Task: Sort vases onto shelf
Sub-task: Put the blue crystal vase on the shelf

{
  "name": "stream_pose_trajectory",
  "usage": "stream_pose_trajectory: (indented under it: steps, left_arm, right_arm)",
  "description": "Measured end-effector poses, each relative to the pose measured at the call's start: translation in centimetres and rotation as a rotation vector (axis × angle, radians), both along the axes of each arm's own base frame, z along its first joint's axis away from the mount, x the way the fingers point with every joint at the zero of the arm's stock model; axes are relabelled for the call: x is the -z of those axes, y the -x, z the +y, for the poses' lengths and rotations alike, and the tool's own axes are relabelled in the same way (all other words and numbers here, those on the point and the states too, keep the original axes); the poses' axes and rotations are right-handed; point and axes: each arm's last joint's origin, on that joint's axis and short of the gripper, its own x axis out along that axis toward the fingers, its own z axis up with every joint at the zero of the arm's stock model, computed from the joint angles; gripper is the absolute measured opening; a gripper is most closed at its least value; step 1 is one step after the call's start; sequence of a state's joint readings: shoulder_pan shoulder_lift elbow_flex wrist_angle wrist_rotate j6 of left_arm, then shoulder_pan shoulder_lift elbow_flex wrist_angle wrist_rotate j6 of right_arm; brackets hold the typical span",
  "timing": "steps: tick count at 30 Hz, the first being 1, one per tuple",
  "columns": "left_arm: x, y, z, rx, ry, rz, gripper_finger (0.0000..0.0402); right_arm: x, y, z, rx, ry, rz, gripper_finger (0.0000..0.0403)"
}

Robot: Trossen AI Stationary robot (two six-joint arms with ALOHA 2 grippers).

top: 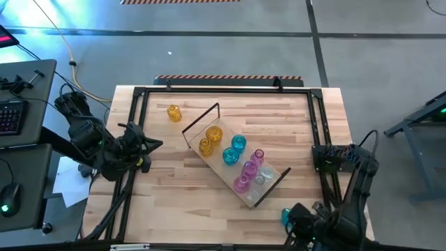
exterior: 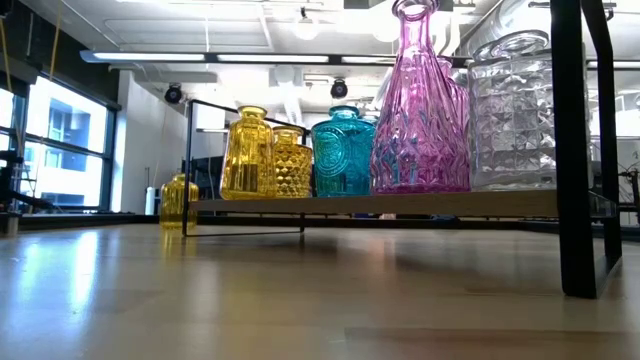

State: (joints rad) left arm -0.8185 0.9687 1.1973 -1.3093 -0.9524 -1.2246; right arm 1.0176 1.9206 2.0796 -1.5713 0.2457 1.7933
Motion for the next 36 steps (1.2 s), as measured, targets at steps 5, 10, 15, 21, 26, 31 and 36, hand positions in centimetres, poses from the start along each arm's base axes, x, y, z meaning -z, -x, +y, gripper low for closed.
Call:
stream_pose_trajectory:
  steps: [5, 10, 15, 21, 26, 31, 36]
  left_arm:
    - [-0.4, -0.6, -0.5, 0.047, -0.025, -0.024, 0.0]
    - [-0.6, -1.1, -0.3, 0.07, -0.079, -0.016, 0.0]
    - [-0.7, -1.5, -0.2, 0.165, -0.207, 0.049, 0.0]
    - [-0.5, -1.6, -0.5, 0.348, -0.246, 0.156, 0.0]
    - [-0.7, -1.9, -0.9, 0.437, -0.223, 0.142, 0.0]
    - [-2.4, -3.0, -2.3, 0.687, -0.266, -0.005, 0.0]
    - [-4.4, -5.7, -1.2, 0.589, -0.273, -0.214, 0.0]
  right_arm:
    - [1.0, -0.7, 0.5, 0.015, 0.057, -0.034, 0.0]
    - [1.2, -1.0, 0.4, 0.227, -0.024, 0.001, 0.0]
    - [2.1, -3.4, 0.0, 0.392, -0.157, 0.148, 0.0]
    - [2.6, -8.7, -1.8, 0.332, -0.175, -0.04, 0.0]
    - [1.3, -11.2, -4.2, 0.269, -0.06, -0.212, 0.0]
    - [-3.4, -12.7, -6.5, 0.074, 0.128, -0.449, 0.0]
    - [-6.9, -12.1, -10.4, 0.039, 0.286, -0.556, 0.0]
